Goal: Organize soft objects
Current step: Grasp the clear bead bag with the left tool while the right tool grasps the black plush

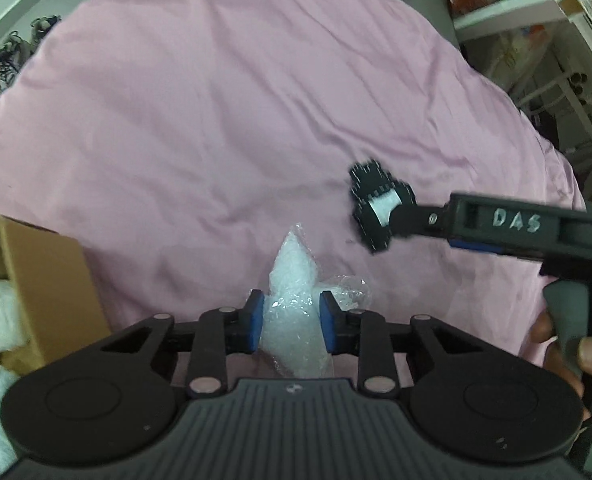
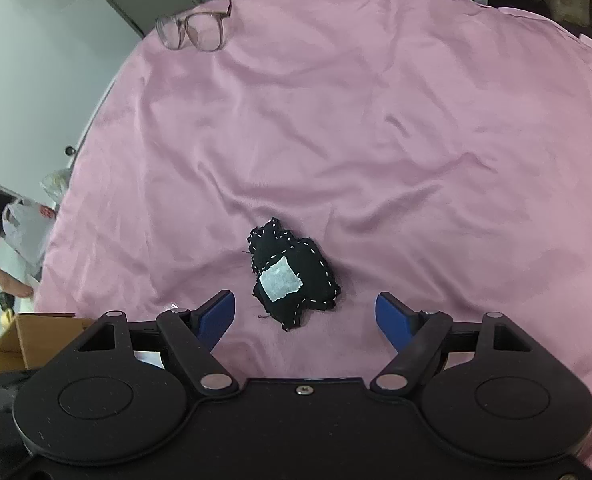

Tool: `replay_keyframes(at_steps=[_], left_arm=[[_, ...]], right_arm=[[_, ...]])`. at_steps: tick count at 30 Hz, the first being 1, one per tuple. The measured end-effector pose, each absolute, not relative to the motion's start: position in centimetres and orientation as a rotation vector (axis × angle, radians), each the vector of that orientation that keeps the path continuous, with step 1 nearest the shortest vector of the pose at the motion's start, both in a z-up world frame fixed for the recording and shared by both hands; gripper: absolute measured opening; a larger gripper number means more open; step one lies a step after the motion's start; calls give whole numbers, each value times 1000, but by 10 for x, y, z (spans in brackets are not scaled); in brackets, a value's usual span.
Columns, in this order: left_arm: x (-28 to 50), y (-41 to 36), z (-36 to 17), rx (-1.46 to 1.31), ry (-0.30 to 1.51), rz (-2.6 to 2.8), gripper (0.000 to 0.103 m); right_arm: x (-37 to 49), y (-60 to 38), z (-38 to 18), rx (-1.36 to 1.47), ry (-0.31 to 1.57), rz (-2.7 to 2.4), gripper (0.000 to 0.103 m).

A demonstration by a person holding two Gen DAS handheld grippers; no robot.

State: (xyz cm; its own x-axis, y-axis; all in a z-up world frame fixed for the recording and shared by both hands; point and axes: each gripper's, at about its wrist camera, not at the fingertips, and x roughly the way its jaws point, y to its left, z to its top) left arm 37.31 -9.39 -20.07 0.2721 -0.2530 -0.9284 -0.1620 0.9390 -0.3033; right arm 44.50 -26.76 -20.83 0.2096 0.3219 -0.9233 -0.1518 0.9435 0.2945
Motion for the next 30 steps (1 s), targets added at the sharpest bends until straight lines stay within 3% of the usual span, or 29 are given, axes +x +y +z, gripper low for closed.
replay_keyframes(at_steps=[5,9,12,14,16,18,30], left_arm=[[380,-85,-195,-354,1285,-55,28],[381,-79,-192,-359,1277,-46,28],[383,-75,-195,-375,1274,-35,28],[385,-72,-202,-385,1292,-17,28],[386,-69,-206,-386,1302,-2,28],[387,-67,-205,-378,1299,4,28],[366,-69,-179,-375,1254,-4,28]], right_arm=[[450,-260,-215,114,1327,319,78],[454,-253,-222,117,1331,307,90],[456,-244,-229,77,1331,313,89],[457,-239,-233,43,1334,303,74],[457,-238,-231,0,1325,284,51],[457,-242,-228,-5,1334,276,37],[420,-269,-183,77,1340,270,31]])
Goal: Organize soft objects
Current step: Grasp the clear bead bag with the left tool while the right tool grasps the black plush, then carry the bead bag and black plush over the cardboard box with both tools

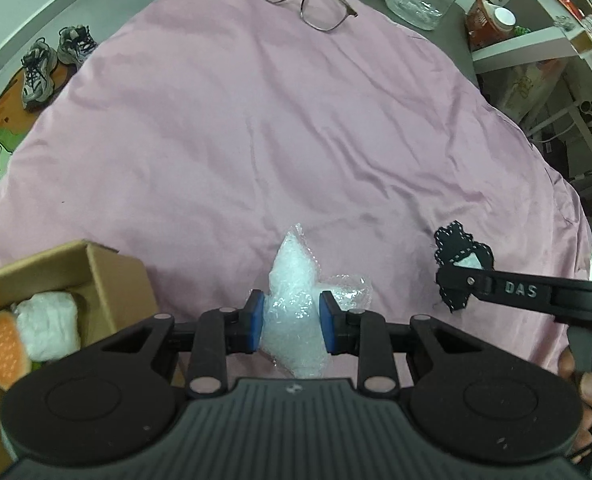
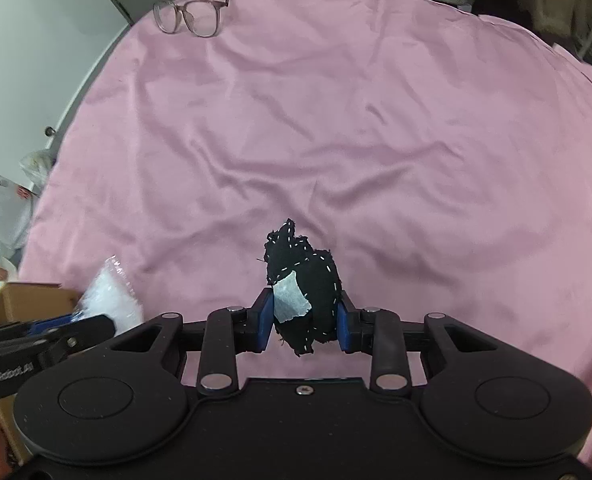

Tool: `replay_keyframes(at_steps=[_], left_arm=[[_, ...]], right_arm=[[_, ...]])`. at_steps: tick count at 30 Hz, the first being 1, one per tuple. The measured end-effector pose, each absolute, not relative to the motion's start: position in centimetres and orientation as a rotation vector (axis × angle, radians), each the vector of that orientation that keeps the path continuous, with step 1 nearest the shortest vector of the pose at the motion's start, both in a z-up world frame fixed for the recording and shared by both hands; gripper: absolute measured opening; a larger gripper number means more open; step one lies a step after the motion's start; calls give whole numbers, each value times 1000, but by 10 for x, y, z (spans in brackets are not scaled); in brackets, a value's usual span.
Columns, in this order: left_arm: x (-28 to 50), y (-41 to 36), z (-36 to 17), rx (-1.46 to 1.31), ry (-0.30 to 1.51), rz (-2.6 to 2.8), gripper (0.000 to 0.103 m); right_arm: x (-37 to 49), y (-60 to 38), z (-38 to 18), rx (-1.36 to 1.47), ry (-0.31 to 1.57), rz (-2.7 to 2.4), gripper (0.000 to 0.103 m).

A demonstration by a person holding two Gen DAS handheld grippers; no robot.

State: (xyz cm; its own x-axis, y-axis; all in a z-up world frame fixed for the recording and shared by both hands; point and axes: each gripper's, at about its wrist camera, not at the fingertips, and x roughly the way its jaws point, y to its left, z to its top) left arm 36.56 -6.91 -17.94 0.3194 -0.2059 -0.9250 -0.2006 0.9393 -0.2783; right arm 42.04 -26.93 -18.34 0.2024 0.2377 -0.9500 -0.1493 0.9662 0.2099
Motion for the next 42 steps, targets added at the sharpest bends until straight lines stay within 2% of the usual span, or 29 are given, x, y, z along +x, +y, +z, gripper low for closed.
replay_keyframes(at_steps=[16,29,42], left_arm=[[309,-80,-115,-357,1149,-41,28],[261,-74,-84,-334,1081,-38,28],[225,-36,-70,-354,1057,-16,28]], right_arm=[[357,-289,-98,94,1217,273,31],[306,-294,-68,109,1158,287,31],[273,-271,-56,113,1132,314,31]])
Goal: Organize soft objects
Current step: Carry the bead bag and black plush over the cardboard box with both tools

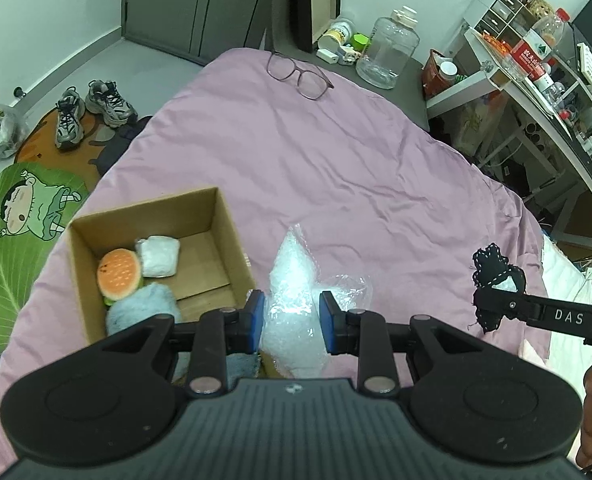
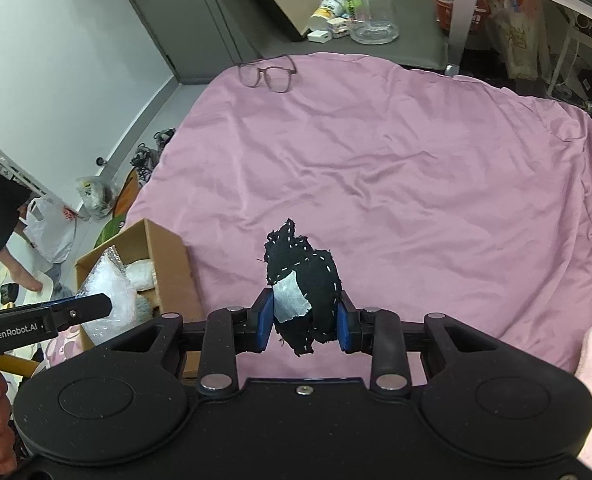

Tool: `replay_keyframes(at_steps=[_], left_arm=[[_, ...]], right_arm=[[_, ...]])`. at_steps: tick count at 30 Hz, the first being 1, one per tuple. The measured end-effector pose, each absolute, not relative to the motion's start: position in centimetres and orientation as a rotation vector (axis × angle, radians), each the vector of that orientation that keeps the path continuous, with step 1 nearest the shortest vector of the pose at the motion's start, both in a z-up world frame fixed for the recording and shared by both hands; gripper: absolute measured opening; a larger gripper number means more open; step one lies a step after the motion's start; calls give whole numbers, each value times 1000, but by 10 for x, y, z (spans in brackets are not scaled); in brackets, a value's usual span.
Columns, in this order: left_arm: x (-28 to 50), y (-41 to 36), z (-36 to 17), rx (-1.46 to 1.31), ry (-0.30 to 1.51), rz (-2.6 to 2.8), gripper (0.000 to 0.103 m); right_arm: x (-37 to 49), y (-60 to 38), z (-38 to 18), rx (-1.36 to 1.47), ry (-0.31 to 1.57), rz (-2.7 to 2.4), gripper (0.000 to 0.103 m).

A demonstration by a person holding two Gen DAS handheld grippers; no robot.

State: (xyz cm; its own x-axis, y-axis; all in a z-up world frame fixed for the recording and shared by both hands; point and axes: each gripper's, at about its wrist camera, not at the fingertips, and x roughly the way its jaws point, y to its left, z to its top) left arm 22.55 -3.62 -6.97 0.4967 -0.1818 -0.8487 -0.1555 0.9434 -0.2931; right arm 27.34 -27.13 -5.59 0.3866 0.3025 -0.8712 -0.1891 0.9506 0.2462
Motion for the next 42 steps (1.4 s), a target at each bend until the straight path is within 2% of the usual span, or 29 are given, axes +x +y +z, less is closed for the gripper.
replay_keyframes(at_steps=[19,28,31,34,42], left_arm=[[221,-4,-91,-319,1087,-117,28],[222,22,-119,-388,1137,-135,29],[224,29,-124,-431,1133,-162,32],[224,31,-124,-445,1131,-206,43],[215,61,-124,-459,1123,-109,46]], right_arm=[[253,-204,-53,45,1106,363,31],[252,-161,-62,16,1124,411,31],[252,-145,-64,0,1125,434,31],[252,-130,-66,-4,1129,458,31],[256,-98,-77,-28,1158,495,31]])
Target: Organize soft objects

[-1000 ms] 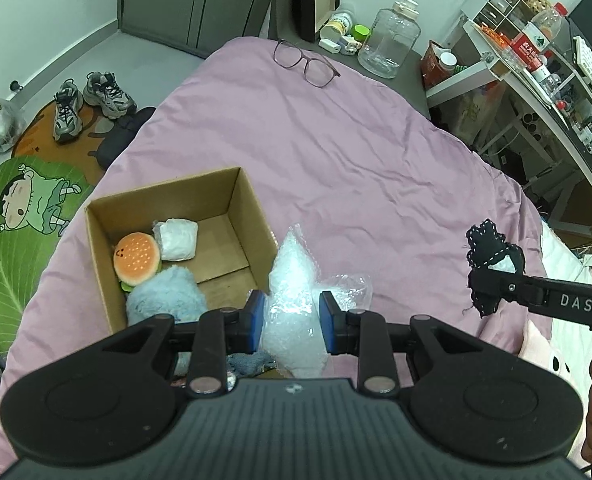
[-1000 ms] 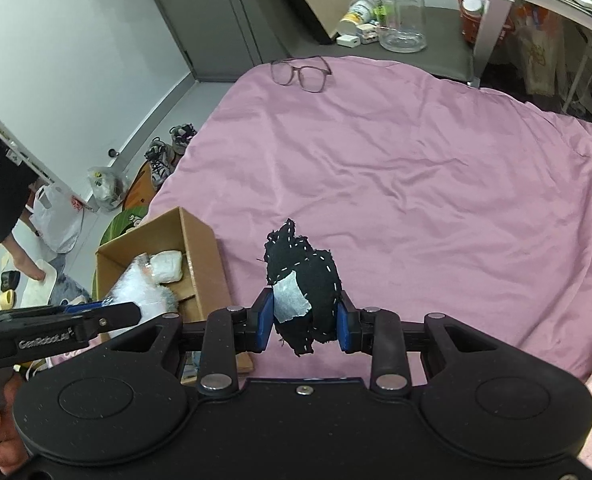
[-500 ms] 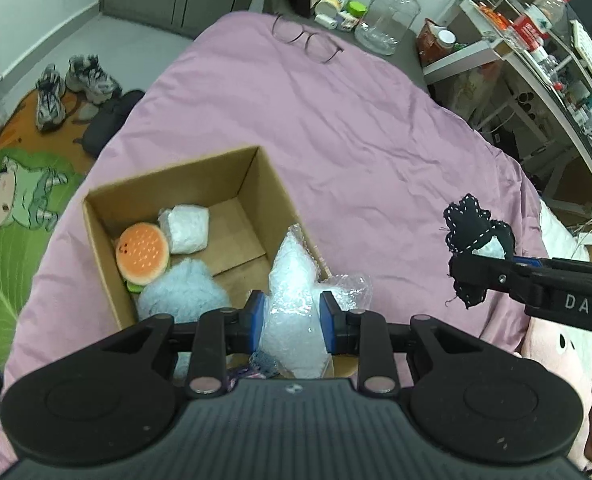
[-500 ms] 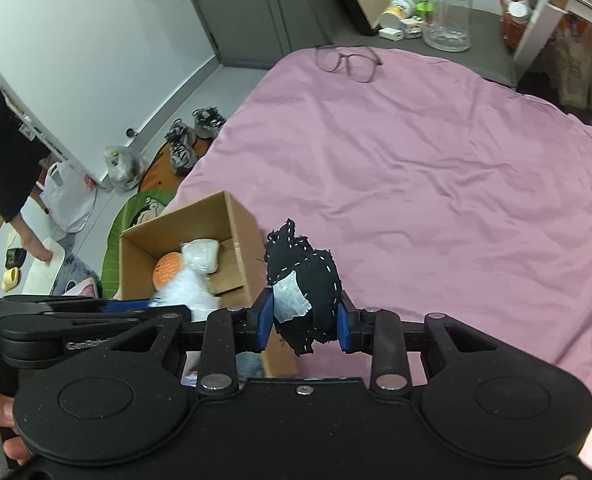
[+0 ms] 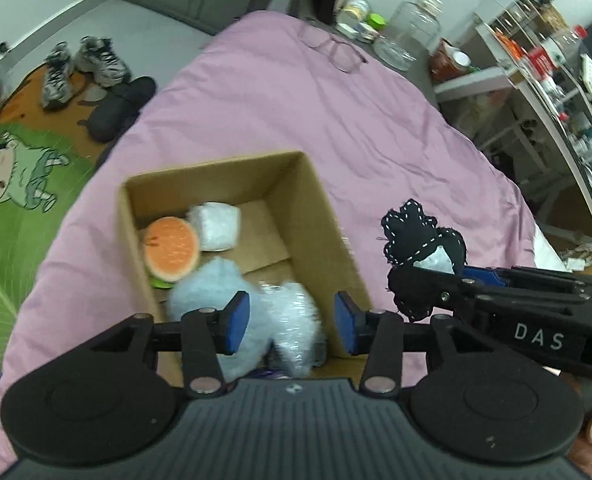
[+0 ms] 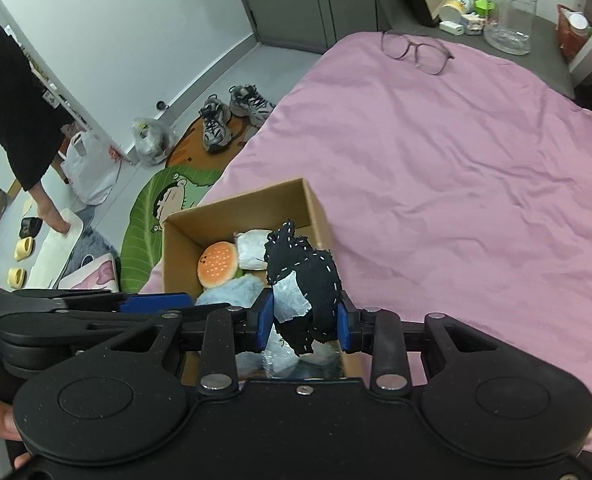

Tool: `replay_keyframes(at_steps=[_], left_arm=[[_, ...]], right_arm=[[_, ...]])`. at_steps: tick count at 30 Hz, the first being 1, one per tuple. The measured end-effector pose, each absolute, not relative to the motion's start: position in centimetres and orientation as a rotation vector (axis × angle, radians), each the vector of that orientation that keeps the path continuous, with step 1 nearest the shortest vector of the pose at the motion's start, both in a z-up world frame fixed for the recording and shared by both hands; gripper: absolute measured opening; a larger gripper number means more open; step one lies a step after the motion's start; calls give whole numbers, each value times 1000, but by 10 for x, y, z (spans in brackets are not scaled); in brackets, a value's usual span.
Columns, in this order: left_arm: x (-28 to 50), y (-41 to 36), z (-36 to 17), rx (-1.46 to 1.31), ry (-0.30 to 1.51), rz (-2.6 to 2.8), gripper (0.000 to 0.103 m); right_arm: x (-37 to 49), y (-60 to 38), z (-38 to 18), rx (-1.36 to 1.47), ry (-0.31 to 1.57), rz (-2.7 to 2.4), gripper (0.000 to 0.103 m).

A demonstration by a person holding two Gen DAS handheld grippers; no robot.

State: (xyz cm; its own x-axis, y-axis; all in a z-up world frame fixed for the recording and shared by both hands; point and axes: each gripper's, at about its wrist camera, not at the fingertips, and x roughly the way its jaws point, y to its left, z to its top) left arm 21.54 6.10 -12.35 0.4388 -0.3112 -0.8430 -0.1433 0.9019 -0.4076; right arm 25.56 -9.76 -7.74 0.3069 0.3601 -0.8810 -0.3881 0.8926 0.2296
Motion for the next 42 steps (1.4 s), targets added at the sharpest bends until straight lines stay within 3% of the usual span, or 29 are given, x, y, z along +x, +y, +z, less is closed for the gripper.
replay_keyframes(at_steps=[9,11,15,19,26,28,32,37,42], left_arm=[[205,96,-124,-453,1132,-31,47],[204,100,-123,-455,1132,-23,47],[202,102,-119,-438,1130,-18,47],[200,101,-114,-422,1127,-29,48],[190,95,-101,-389,1095,-26,72],[185,93,-96,-377,1084,-29,74],[177,91,-85,-351,1066,-25,83],[165,88,-71,-335,1038,-32,91],[148,87,-59,-326,993,-41,96]], right_arm=[[259,-67,-87,-64,1173,517,33],[260,-64,-85,-62,1164,517,38],[260,-63,-79,-43,1138,523,59],[258,-67,-72,-44,1134,515,63],[246,-76,-60,-53,1112,499,69],[241,-80,-55,-60,1100,490,76],[231,-93,-44,-52,1075,467,79],[213,-108,-33,-43,1033,429,95],[194,-123,-27,-17,1021,379,103]])
